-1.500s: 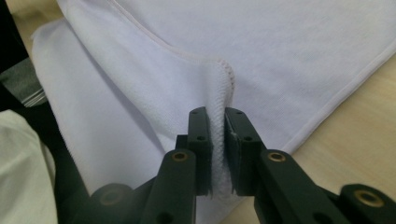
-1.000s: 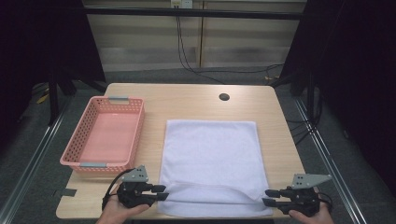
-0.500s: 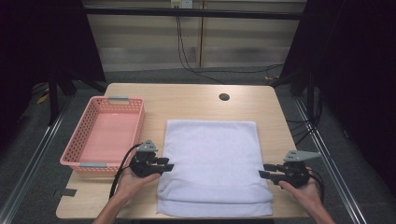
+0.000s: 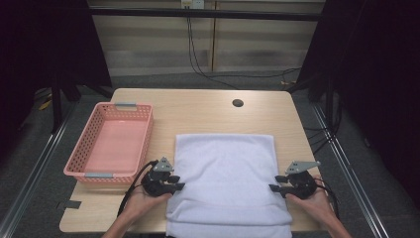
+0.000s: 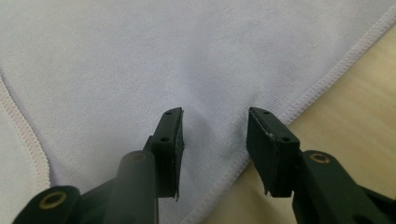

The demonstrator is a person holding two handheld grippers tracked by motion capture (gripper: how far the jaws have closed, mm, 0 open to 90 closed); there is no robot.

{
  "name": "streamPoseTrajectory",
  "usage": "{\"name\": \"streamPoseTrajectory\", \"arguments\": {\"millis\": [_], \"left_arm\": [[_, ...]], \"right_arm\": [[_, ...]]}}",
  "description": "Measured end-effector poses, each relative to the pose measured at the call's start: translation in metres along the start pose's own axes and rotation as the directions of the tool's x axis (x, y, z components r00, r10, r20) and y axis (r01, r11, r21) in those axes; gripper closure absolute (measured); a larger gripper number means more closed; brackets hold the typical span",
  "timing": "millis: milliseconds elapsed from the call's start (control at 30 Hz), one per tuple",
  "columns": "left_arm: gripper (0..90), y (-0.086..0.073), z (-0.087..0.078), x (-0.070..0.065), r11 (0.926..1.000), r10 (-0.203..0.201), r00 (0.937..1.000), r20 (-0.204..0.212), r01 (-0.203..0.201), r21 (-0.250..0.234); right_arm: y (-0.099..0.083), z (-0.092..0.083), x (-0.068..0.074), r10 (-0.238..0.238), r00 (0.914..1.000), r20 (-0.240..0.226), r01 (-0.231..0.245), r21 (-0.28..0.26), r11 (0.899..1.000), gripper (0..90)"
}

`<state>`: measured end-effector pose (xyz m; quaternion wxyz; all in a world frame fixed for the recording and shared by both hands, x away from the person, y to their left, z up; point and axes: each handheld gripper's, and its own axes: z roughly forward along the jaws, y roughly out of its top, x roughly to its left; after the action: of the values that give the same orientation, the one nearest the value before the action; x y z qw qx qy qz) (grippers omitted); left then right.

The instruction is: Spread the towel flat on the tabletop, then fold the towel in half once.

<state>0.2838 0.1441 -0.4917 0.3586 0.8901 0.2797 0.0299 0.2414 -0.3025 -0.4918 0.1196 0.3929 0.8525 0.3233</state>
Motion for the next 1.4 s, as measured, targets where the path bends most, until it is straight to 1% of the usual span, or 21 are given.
{"name": "streamPoseTrajectory", "arguments": {"millis": [133, 200, 333, 467, 633, 700, 733, 767, 867, 900, 933, 967, 1000, 1033, 1067, 1100, 1200, 1233, 1267, 1300, 1400], "left_arm": [[64.9, -0.012, -0.008, -0.015, 1.0, -0.007, 0.9984, 0.057, 0.007, 0.005], [64.7, -0.014, -0.009, -0.018, 1.0, 0.0, 0.9983, 0.058, 0.0, 0.0], [63.0, -0.021, -0.014, -0.029, 0.9999, -0.013, 0.994, 0.109, 0.012, 0.006], [61.2, -0.024, -0.017, -0.033, 0.9995, -0.031, 0.9908, 0.132, 0.029, 0.014], [58.5, -0.022, -0.016, -0.031, 0.9992, -0.039, 0.9902, 0.134, 0.037, 0.016], [56.5, -0.017, -0.014, -0.029, 0.9993, -0.037, 0.9912, 0.127, 0.037, -0.003], [55.5, -0.009, -0.013, -0.023, 0.9994, -0.028, 0.9959, 0.086, 0.03, -0.019], [54.9, -0.004, -0.012, -0.019, 0.9983, -0.041, 0.9967, 0.07, 0.044, -0.039], [54.6, 0.006, -0.01, -0.01, 0.9949, -0.066, 0.9957, 0.065, 0.071, -0.071], [54.3, 0.016, -0.005, 0.0, 0.9932, -0.063, 0.9973, 0.037, 0.067, -0.095], [53.9, 0.016, -0.005, 0.0, 0.9932, -0.063, 0.9973, 0.037, 0.067, -0.095], [53.6, 0.026, 0.0, 0.009, 0.9926, -0.073, 0.9969, 0.028, 0.076, -0.095], [53.5, 0.026, 0.0, 0.009, 0.9926, -0.073, 0.9969, 0.028, 0.076, -0.095], [53.4, 0.033, 0.004, 0.019, 0.9898, -0.085, 0.9962, 0.016, 0.087, -0.113], [53.2, 0.033, 0.004, 0.019, 0.9898, -0.085, 0.9962, 0.016, 0.087, -0.113], [53.4, 0.037, 0.007, 0.029, 0.9853, -0.1, 0.995, -0.006, 0.098, -0.14], [52.6, 0.043, 0.011, 0.038, 0.9839, -0.122, 0.9925, -0.016, 0.118, -0.134], [52.4, 0.046, 0.014, 0.044, 0.9795, -0.129, 0.991, -0.037, 0.121, -0.161], [51.5, 0.046, 0.014, 0.044, 0.9795, -0.129, 0.991, -0.037, 0.121, -0.161], [50.6, 0.052, 0.017, 0.048, 0.983, -0.123, 0.9895, -0.076, 0.111, -0.146], [46.9, 0.059, 0.018, 0.051, 0.9781, -0.144, 0.9884, -0.047, 0.135, -0.158]], "right_arm": [[-0.011, -0.011, 0.009, 0.006, 0.9999, -0.015, -0.006, 0.016, 1.0, 57.1], [-0.013, -0.013, 0.01, 0.013, 0.9997, -0.021, -0.013, 0.013, 1.0, 58.5], [-0.024, -0.024, 0.01, 0.038, 0.9983, -0.045, -0.037, 0.023, 0.999, 59.2], [-0.031, -0.031, 0.016, 0.034, 0.9985, -0.042, -0.033, 0.033, 0.999, 59.0], [-0.032, -0.032, 0.016, 0.045, 0.9979, -0.046, -0.044, 0.027, 0.999, 56.7], [-0.03, -0.032, 0.014, 0.054, 0.9973, -0.05, -0.053, 0.012, 0.998, 52.8], [-0.025, -0.033, 0.012, 0.053, 0.9984, -0.022, -0.053, -0.024, 0.998, 50.4], [-0.021, -0.034, 0.009, 0.058, 0.9982, -0.019, -0.059, -0.05, 0.997, 50.4], [-0.012, -0.034, 0.002, 0.069, 0.9976, 0.009, -0.068, -0.086, 0.994, 50.3], [-0.004, -0.03, -0.007, 0.077, 0.9964, 0.037, -0.072, -0.108, 0.992, 49.6], [0.001, -0.028, -0.013, 0.086, 0.9953, 0.044, -0.081, -0.108, 0.991, 49.4], [0.005, -0.026, -0.019, 0.098, 0.9942, 0.044, -0.092, -0.125, 0.988, 49.4], [0.005, -0.026, -0.019, 0.098, 0.9942, 0.044, -0.092, -0.125, 0.988, 49.4], [0.015, -0.022, -0.031, 0.108, 0.9927, 0.055, -0.099, -0.14, 0.985, 49.0], [0.015, -0.022, -0.031, 0.108, 0.9927, 0.055, -0.099, -0.14, 0.985, 49.0], [0.024, -0.017, -0.043, 0.115, 0.9912, 0.066, -0.104, -0.154, 0.983, 48.5], [0.035, -0.009, -0.054, 0.123, 0.9897, 0.073, -0.111, -0.156, 0.982, 48.0], [0.043, 0.0, -0.064, 0.122, 0.9884, 0.091, -0.107, -0.152, 0.982, 47.3], [0.043, 0.0, -0.064, 0.122, 0.9884, 0.091, -0.107, -0.152, 0.982, 47.3], [0.049, 0.01, -0.074, 0.135, 0.987, 0.088, -0.121, -0.148, 0.982, 46.0], [0.054, 0.021, -0.08, 0.131, 0.988, 0.083, -0.119, -0.132, 0.984, 44.8]]}}
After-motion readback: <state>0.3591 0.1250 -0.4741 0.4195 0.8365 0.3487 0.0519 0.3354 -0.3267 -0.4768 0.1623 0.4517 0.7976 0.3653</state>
